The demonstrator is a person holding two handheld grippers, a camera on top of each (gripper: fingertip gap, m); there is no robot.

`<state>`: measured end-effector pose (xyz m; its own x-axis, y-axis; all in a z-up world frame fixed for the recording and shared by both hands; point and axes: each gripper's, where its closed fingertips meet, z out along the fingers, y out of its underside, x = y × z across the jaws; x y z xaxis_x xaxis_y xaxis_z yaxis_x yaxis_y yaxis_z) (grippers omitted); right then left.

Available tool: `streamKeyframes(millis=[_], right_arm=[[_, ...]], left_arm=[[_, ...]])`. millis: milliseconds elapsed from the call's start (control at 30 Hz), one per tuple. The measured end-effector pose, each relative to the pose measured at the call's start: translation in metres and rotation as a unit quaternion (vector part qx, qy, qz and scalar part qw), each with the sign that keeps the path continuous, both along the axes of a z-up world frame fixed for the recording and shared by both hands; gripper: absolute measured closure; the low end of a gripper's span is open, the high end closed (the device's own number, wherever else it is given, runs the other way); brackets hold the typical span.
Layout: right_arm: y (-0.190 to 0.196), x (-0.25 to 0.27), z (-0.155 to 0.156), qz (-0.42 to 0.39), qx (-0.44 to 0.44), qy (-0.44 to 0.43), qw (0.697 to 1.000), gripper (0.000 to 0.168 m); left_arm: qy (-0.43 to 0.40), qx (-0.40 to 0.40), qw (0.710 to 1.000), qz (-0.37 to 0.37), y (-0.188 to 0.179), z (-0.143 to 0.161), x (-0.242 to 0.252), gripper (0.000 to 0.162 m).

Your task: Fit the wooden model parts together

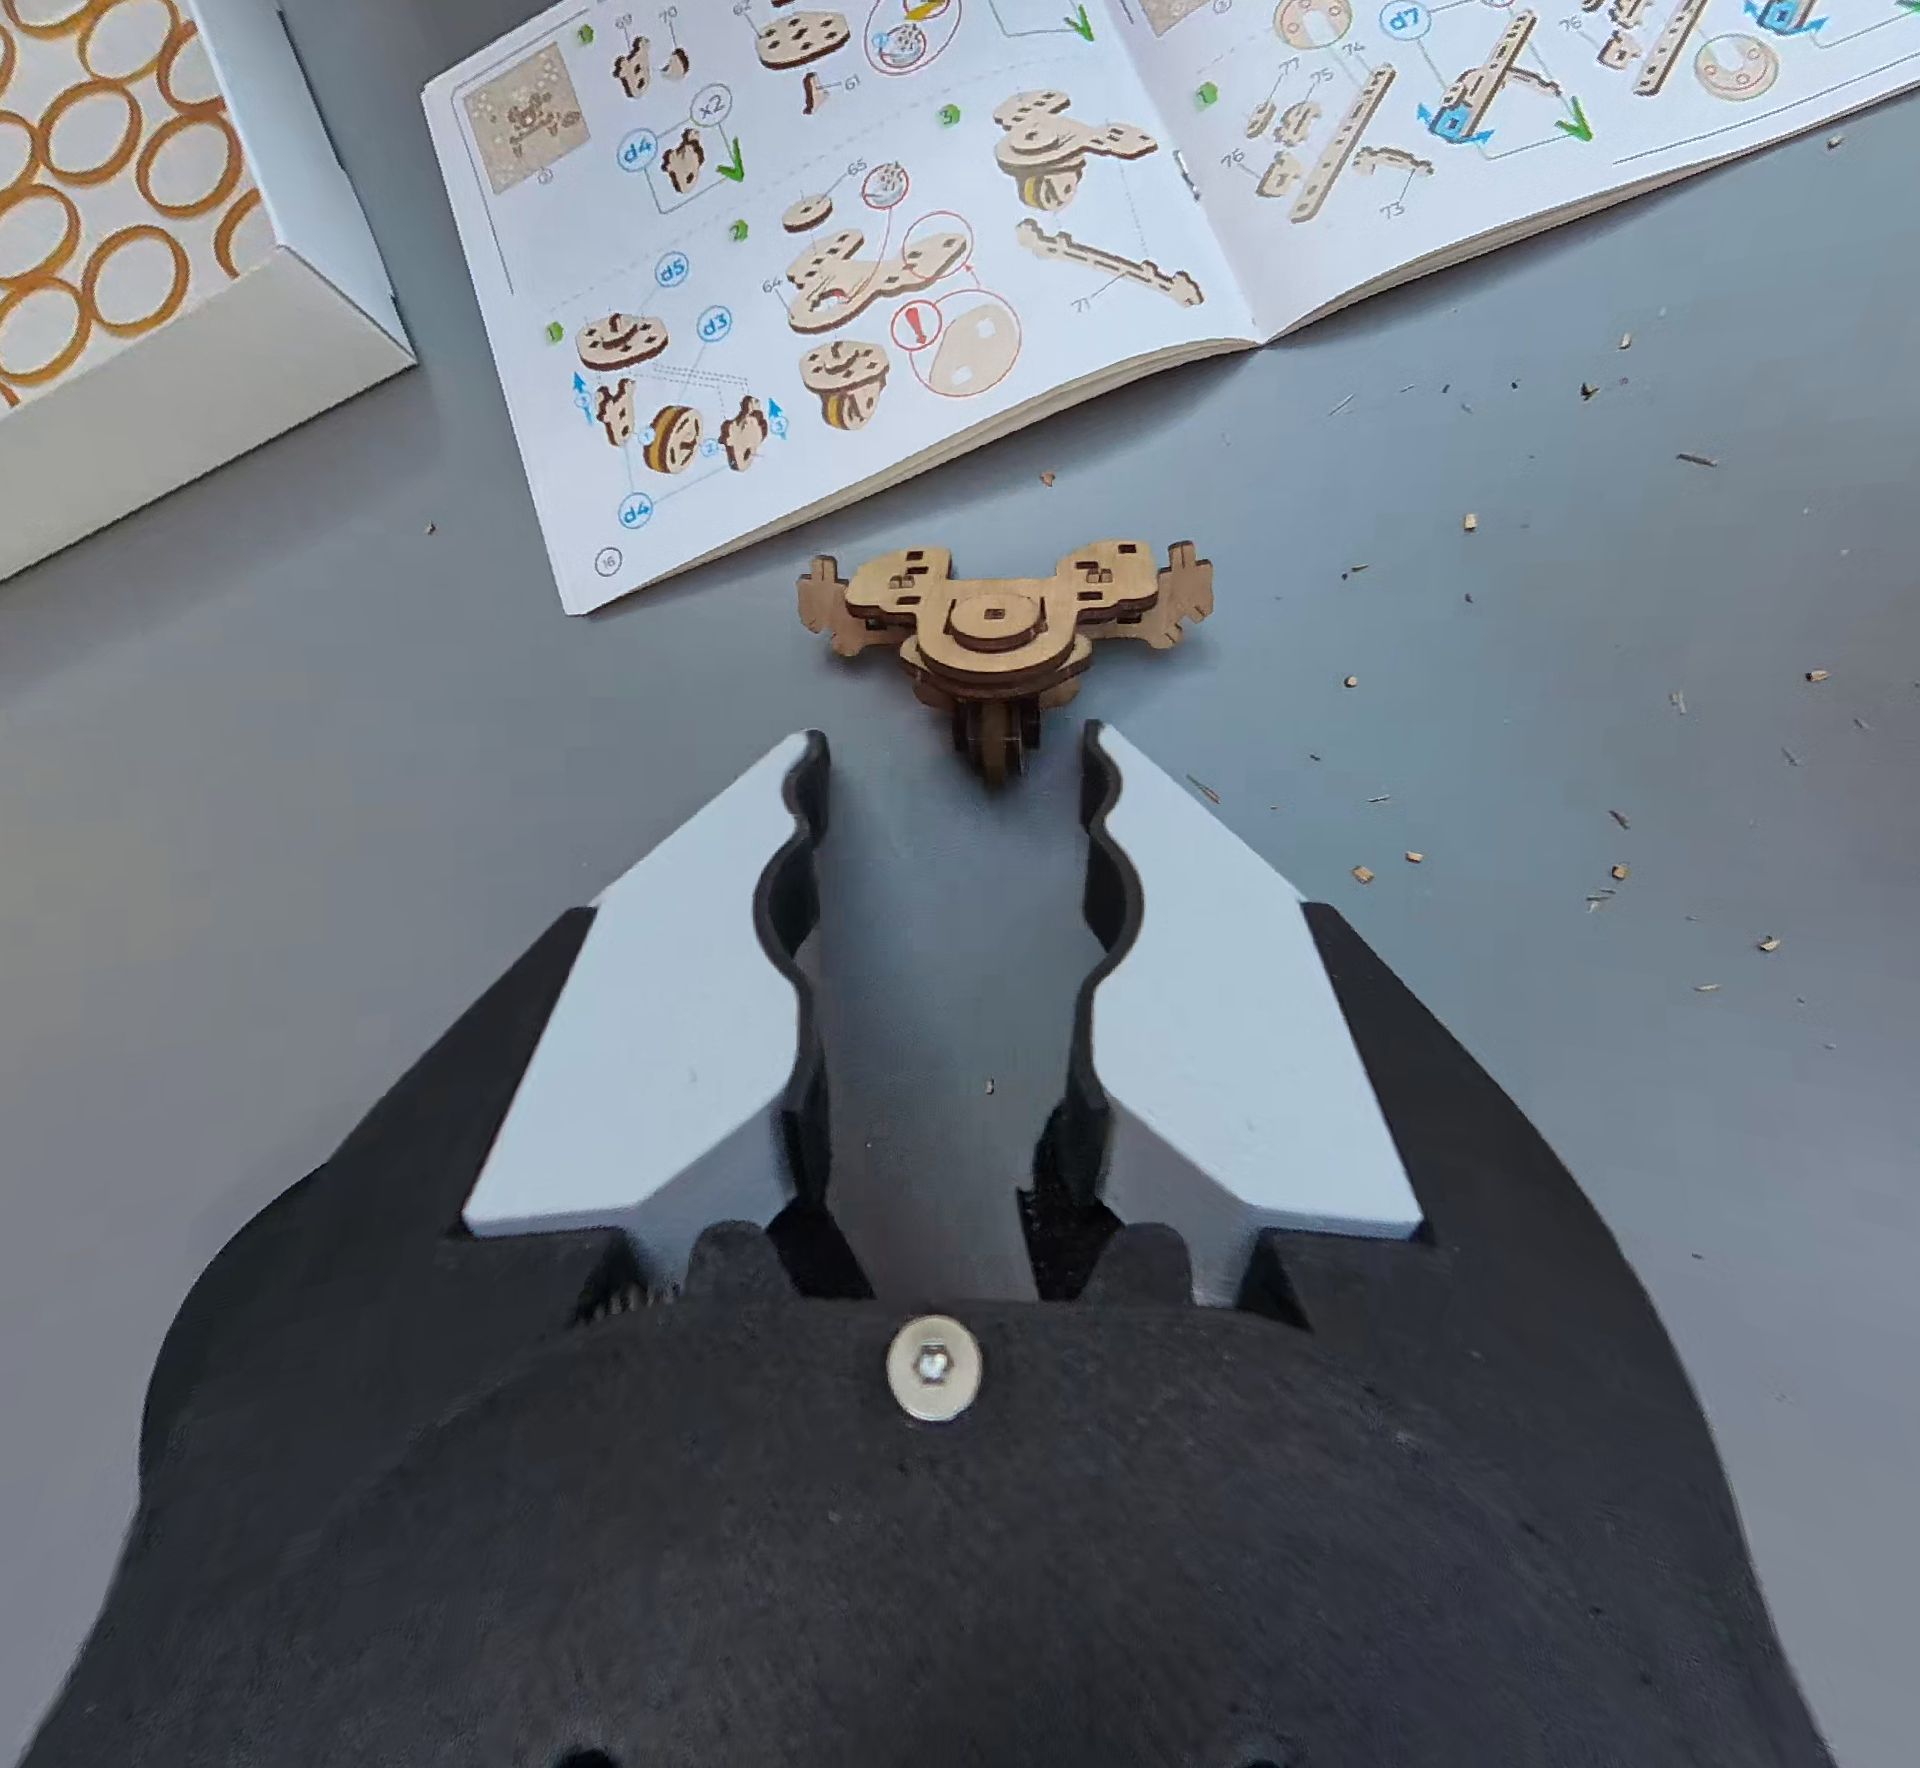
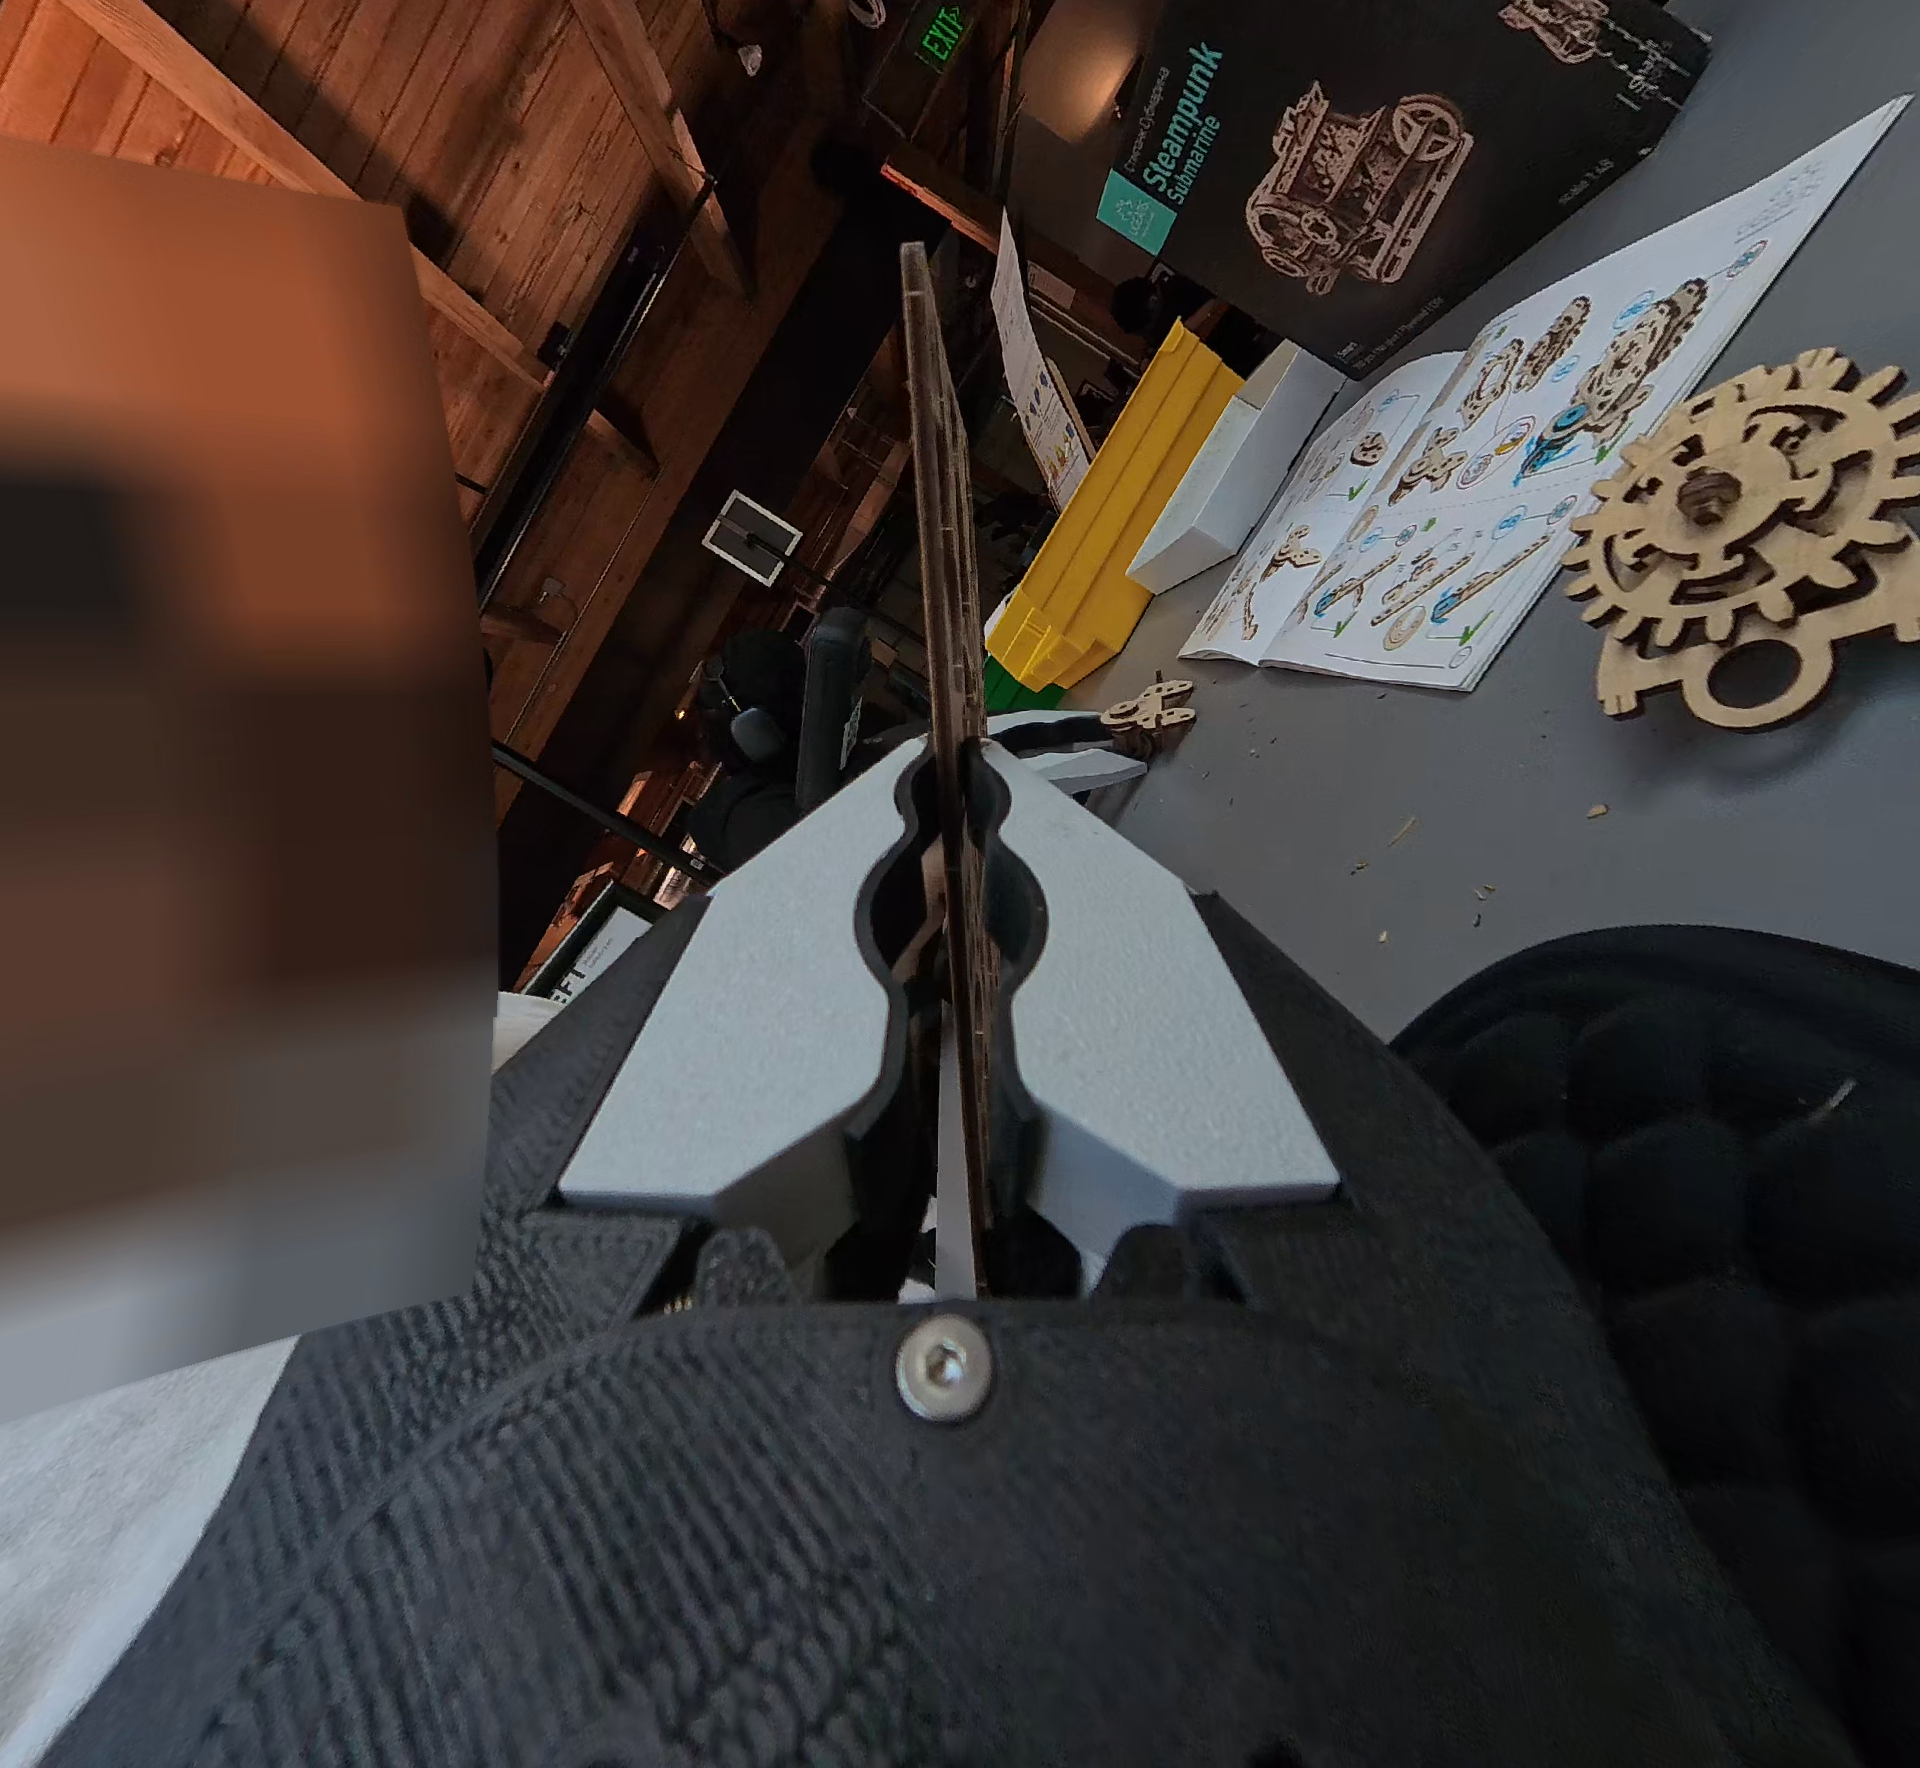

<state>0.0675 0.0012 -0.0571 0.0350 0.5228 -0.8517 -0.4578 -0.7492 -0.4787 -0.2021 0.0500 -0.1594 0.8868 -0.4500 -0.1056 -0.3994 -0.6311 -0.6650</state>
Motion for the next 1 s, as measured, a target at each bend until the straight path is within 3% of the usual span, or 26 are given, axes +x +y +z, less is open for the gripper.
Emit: streamKeyframes(millis=[33, 300, 367, 533, 667, 1000], right_arm=[[0.000, 0.000, 0.000, 0.000, 0.000, -0.001, 1.000, 0.167], [0.001, 0.000, -0.002, -0.009, -0.001, -0.010, 1.000, 0.167], [0.003, 0.001, -0.003, -0.011, -0.006, -0.009, 1.000, 0.167], [0.006, 0.002, -0.004, -0.016, -0.014, -0.007, 1.000, 0.167], [0.007, 0.005, -0.002, -0.023, -0.012, 0.000, 1.000, 0.167], [0.006, 0.004, -0.001, -0.023, -0.009, 0.001, 1.000, 0.167]], left_arm=[[0.004, 0.000, 1.000, 0.005, -0.001, 0.001, -0.002, 0.111], [-0.023, 0.070, 0.997, -0.020, -0.016, 0.029, 0.024, 0.121], [-0.086, 0.080, 0.991, -0.060, -0.025, 0.041, 0.051, 0.138], [-0.267, 0.031, 0.952, -0.150, -0.050, 0.050, 0.117, 0.120], [-0.337, -0.012, 0.929, -0.153, -0.048, 0.048, 0.128, 0.124], [-0.470, -0.082, 0.858, -0.188, -0.061, 0.070, 0.134, 0.098]])
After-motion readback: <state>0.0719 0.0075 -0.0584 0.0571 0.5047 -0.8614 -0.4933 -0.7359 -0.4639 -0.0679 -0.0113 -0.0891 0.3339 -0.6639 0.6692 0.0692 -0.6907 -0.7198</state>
